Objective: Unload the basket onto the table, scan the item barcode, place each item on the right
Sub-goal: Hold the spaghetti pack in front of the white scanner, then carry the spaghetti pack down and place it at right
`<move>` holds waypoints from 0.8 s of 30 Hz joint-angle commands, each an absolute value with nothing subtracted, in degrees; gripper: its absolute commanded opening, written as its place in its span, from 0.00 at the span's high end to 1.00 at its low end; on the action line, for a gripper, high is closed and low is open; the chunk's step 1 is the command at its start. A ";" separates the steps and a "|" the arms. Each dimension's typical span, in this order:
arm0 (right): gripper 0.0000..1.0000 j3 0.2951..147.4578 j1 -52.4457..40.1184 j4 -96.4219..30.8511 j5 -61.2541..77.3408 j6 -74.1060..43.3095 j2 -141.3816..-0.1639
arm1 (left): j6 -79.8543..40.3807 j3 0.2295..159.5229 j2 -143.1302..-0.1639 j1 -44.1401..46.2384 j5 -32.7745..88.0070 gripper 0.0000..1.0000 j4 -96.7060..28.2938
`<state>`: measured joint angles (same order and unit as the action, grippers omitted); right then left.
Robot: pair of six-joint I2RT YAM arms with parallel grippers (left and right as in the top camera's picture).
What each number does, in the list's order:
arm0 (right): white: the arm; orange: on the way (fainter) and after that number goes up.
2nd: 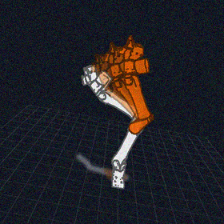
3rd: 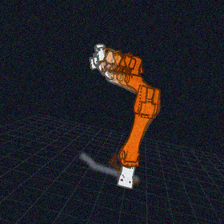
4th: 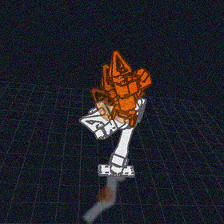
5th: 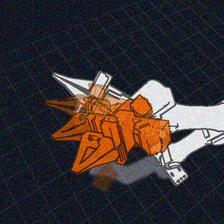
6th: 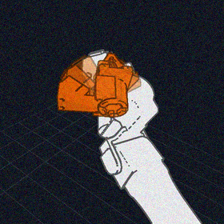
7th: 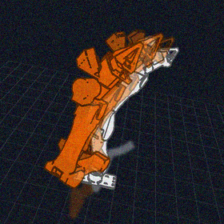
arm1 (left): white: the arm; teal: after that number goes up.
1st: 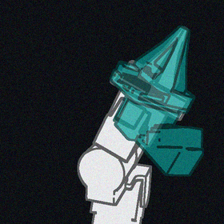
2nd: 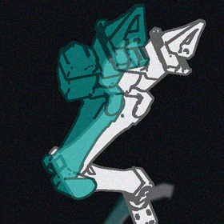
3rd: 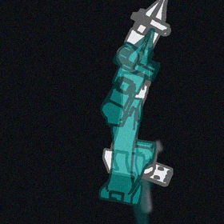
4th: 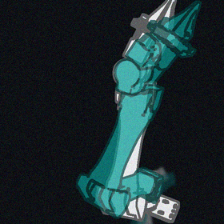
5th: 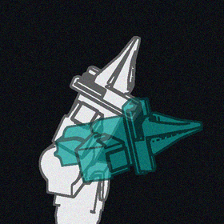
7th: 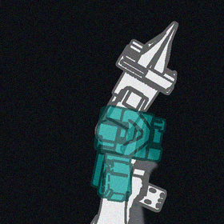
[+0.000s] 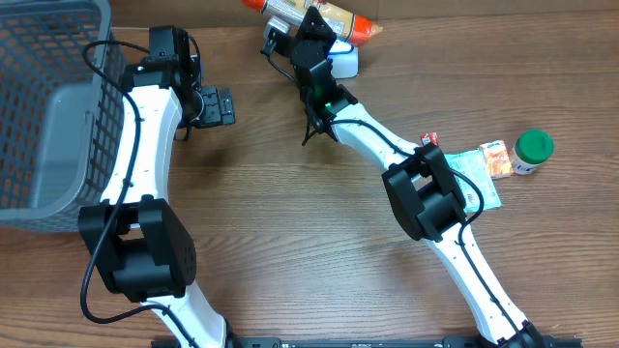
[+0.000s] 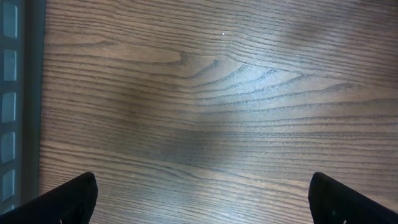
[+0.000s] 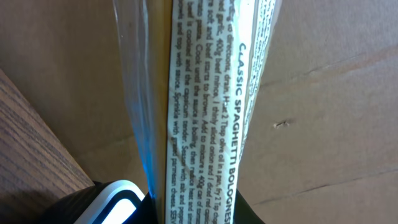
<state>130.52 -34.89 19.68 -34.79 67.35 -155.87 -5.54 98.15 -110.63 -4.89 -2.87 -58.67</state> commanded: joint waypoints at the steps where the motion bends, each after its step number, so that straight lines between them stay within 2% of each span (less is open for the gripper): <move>1: 0.96 132.77 -35.09 19.79 -34.65 66.24 -154.43 | -4.89 97.91 -110.26 -4.86 -3.40 0.00 -58.61; 6: 0.97 132.77 -35.03 16.71 -34.81 66.19 -154.43 | -4.89 97.91 -110.26 -4.86 -3.40 0.00 -58.63; 13: 0.97 132.77 -35.16 22.63 -39.22 65.67 -151.22 | -4.89 97.91 -110.26 -4.86 -3.40 0.00 -58.61; 16: 0.97 132.77 -35.20 21.08 -42.19 60.66 -147.61 | -4.89 97.91 -110.26 -4.86 -3.40 0.00 -58.63; 24: 0.97 132.77 -35.14 -13.98 -44.07 35.79 -132.07 | -4.89 97.91 -110.26 -4.86 -3.40 0.00 -58.61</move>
